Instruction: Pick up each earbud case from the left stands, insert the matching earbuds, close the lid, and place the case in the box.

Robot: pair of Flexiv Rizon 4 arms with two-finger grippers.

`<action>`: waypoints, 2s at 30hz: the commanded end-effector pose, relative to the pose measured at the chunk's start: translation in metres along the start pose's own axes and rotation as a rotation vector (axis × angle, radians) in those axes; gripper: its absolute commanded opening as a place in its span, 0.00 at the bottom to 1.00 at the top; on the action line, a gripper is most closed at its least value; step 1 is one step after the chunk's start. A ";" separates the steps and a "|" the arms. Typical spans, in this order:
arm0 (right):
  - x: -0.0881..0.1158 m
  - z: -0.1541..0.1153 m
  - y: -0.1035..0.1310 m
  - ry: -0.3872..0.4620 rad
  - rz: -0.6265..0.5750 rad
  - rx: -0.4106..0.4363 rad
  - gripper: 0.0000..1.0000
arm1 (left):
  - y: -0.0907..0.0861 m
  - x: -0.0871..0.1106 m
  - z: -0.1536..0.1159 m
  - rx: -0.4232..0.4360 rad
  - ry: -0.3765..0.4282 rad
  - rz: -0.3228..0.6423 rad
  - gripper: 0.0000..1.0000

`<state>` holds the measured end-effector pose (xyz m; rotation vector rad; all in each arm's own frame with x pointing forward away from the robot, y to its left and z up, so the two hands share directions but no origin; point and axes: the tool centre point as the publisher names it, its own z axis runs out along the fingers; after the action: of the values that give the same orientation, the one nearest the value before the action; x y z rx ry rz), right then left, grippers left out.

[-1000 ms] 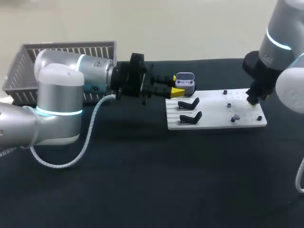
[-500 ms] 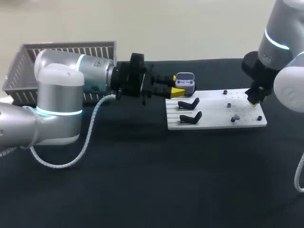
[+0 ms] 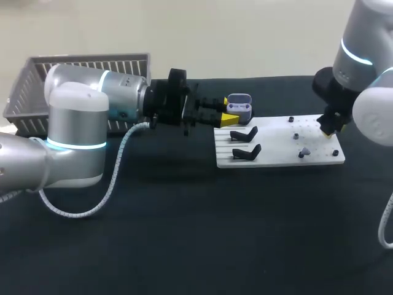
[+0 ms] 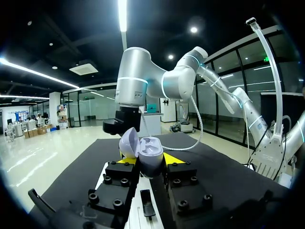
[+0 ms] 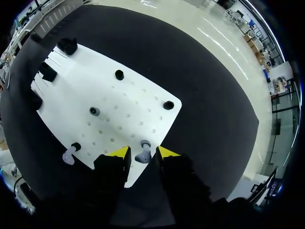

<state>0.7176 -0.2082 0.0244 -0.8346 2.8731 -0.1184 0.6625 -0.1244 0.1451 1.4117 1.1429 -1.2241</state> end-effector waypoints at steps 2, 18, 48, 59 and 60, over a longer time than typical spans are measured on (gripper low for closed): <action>0.000 0.003 0.001 0.001 0.000 0.010 0.33 | 0.000 0.001 0.000 -0.001 -0.001 0.001 0.00; 0.004 -0.022 0.008 -0.004 -0.005 0.086 0.00 | 0.000 0.001 0.000 -0.001 -0.001 0.001 0.00; 0.011 -0.183 0.136 -0.073 0.503 0.067 0.00 | 0.000 0.001 0.000 -0.001 -0.001 0.001 0.00; 0.009 -0.187 0.140 -0.091 0.518 0.052 0.00 | 0.000 0.001 0.000 -0.001 -0.001 0.001 0.00; 0.009 -0.187 0.140 -0.091 0.518 0.052 0.00 | 0.000 0.001 0.000 -0.001 -0.001 0.001 0.00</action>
<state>0.6073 -0.0879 0.1921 -0.0692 2.8817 -0.0911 0.6624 -0.1244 0.1451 1.4117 1.1430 -1.2241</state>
